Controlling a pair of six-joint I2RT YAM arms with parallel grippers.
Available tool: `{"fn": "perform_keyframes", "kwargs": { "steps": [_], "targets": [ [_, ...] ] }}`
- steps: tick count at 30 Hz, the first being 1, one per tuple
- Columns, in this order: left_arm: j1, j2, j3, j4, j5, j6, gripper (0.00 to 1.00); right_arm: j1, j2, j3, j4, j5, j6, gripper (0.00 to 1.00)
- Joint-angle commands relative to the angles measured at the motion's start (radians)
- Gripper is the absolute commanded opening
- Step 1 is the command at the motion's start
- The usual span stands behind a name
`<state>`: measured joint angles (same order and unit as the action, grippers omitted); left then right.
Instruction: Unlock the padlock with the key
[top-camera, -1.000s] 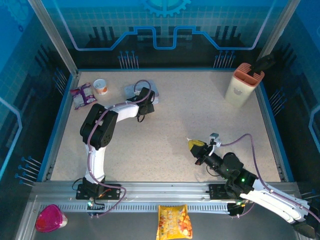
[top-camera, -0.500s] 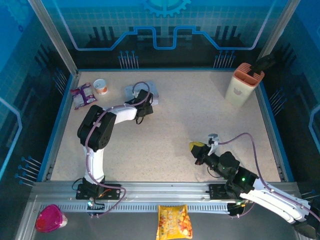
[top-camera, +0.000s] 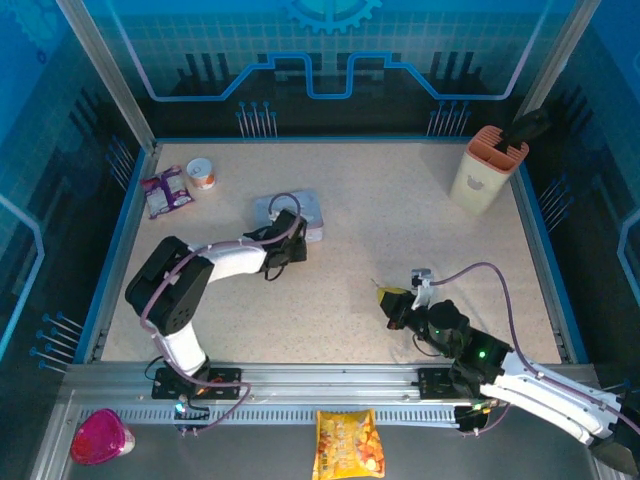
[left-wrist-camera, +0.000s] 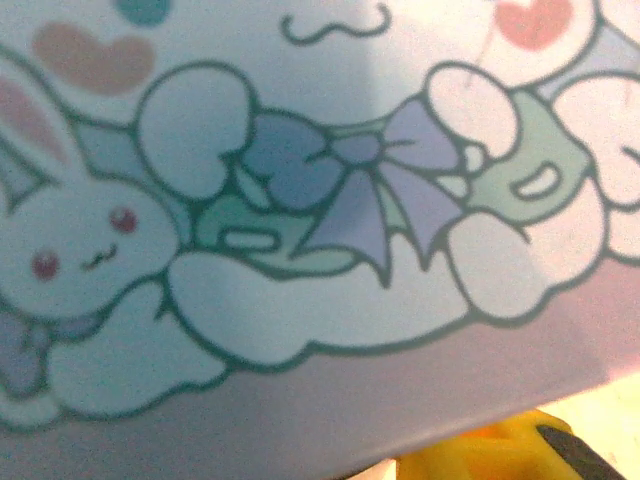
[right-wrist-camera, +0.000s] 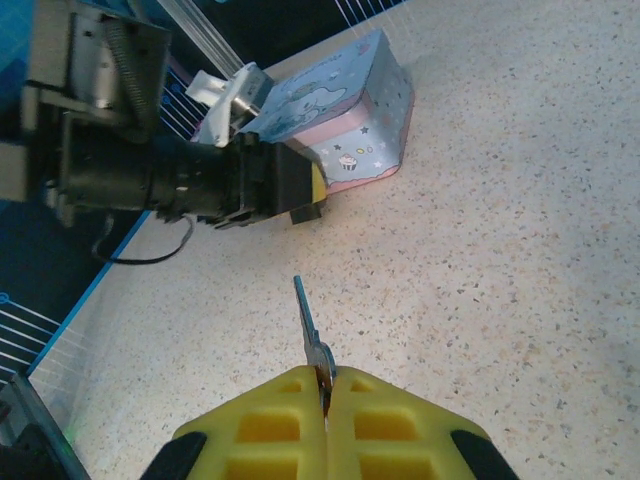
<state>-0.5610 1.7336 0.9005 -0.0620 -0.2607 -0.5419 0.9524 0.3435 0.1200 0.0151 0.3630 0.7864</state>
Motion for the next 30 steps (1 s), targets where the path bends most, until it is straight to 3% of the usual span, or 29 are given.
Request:
{"fn": "perform_keyframes", "kwargs": {
  "steps": [1,11,17,21,30],
  "targets": [
    [-0.071,-0.085,-0.027,-0.043,0.016,-0.005,0.10,-0.013,0.012,0.036,0.005,0.027,0.031,0.00],
    [-0.278,-0.144,-0.105,-0.028,-0.010,-0.155,0.10,-0.012,0.029,0.056,-0.013,0.024,0.038,0.00],
    [-0.328,-0.143,-0.119,-0.004,-0.005,-0.199,0.11,-0.012,0.034,0.050,-0.015,0.023,0.061,0.00],
    [-0.344,-0.149,-0.146,0.047,0.019,-0.207,0.21,-0.012,0.029,0.047,-0.017,0.025,0.073,0.00],
    [-0.343,-0.311,-0.413,0.450,0.064,-0.106,0.48,-0.012,0.026,0.059,-0.045,0.022,0.073,0.00]
  ]
}}
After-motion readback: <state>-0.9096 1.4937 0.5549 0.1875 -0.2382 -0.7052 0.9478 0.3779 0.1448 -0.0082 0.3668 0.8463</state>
